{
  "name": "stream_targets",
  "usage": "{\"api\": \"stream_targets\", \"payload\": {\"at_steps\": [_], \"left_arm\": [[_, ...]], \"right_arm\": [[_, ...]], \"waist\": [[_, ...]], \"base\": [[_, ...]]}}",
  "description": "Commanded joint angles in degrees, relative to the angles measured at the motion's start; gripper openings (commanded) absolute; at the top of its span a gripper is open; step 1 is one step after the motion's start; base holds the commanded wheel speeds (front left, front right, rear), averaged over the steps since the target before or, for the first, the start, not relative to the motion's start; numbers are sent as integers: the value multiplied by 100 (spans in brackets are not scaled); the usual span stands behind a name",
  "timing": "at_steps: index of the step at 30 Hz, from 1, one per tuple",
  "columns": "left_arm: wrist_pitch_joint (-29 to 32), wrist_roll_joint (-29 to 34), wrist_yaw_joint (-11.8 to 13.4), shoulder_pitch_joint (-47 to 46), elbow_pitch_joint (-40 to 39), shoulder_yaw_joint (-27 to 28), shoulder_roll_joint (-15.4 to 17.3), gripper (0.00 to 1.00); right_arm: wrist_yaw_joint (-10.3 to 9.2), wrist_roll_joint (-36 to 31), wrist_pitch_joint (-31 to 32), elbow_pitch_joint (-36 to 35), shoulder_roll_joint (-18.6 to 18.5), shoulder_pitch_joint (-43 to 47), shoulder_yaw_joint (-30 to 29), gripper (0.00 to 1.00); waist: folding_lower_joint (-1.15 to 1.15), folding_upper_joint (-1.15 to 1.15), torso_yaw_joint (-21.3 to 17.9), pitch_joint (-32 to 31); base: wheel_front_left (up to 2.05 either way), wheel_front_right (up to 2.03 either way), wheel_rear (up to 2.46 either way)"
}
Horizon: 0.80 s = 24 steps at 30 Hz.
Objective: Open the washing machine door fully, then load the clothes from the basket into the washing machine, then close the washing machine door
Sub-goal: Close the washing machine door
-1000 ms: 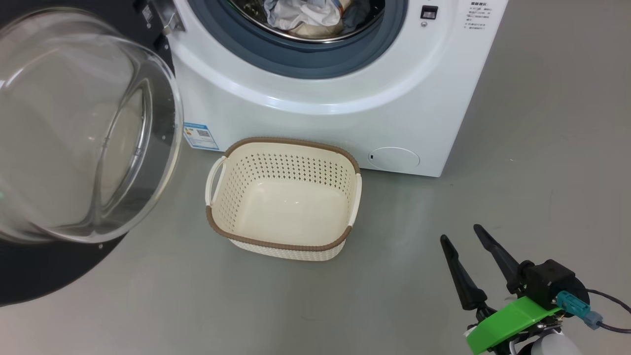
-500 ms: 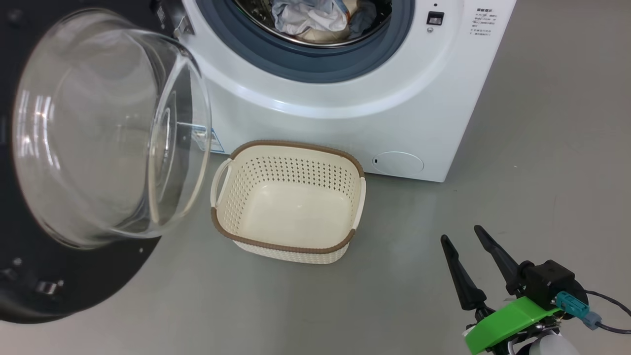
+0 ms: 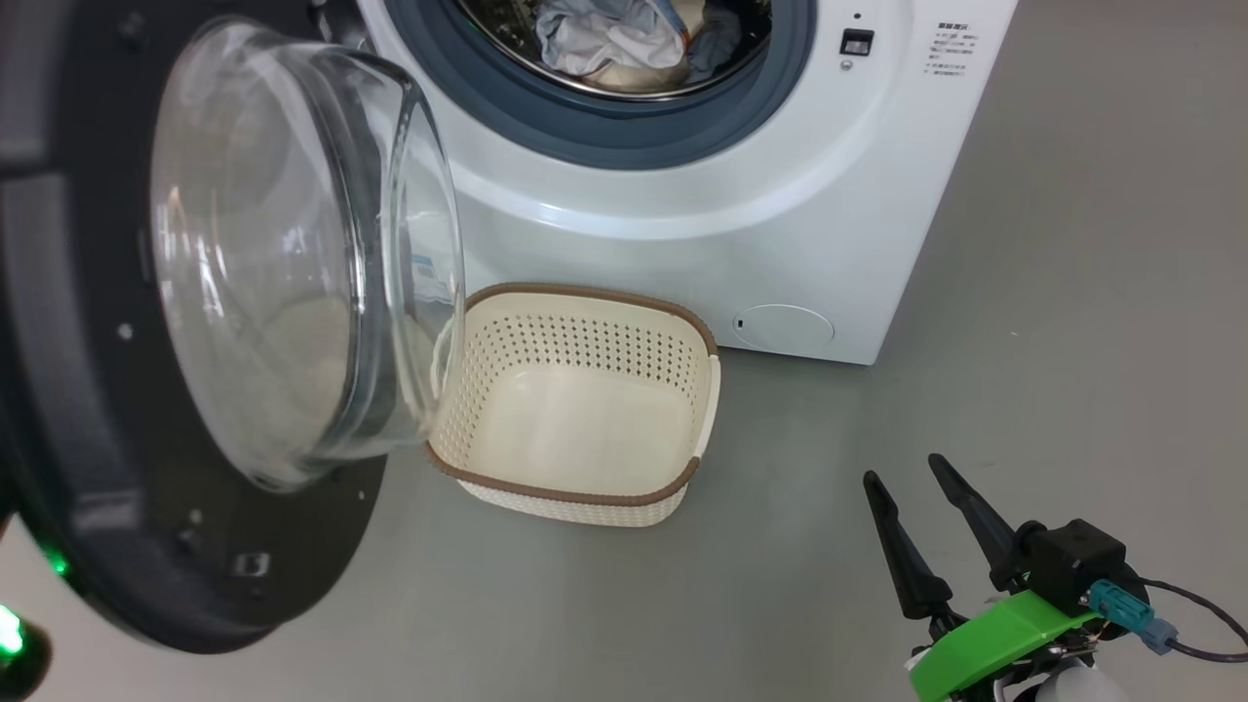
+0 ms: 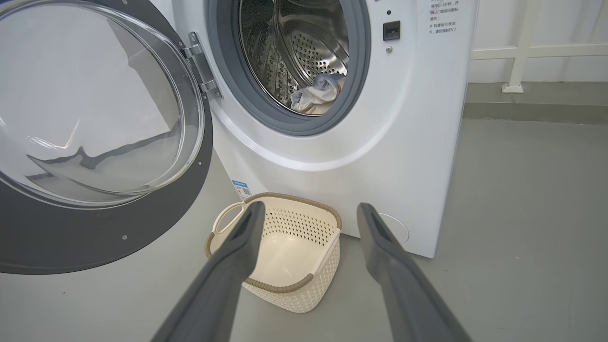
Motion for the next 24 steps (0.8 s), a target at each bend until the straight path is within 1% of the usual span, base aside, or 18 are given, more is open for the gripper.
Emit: {"api": "stream_targets", "payload": {"at_steps": [1, 5, 10, 16, 19, 24], "left_arm": [[142, -134, 33, -25, -340, 65, 105, 0], [224, -264, 75, -18, -677, -77, -165, 0], [291, -211, 107, 14, -965, -352, -369, 0], [203, -53, 53, -66, -1092, -520, -461, 0], [139, 96, -12, -141, -1038, -656, -493, 0], [56, 164, -107, -355, -921, -851, -617, 0]], "right_arm": [[9, 47, -63, -103, 32, -149, 149, 100], [9, 58, -69, -87, 61, -169, 173, 100], [9, 76, -73, -67, 102, -199, 180, 100], [9, 85, -74, -91, 154, -217, 141, 100], [9, 92, -74, -109, 196, -223, 122, 100], [9, 93, -75, -119, 252, -239, 92, 100]], "waist": [[0, 0, -37, -8], [0, 0, -144, -14], [0, 0, -326, -5], [0, 0, -554, 11], [0, 0, -714, 25], [0, 0, -1006, 67]], "base": [[0, 0, 0], [0, 0, 0], [0, 0, 0], [0, 0, 0], [0, 0, 0], [0, 0, 0]]}}
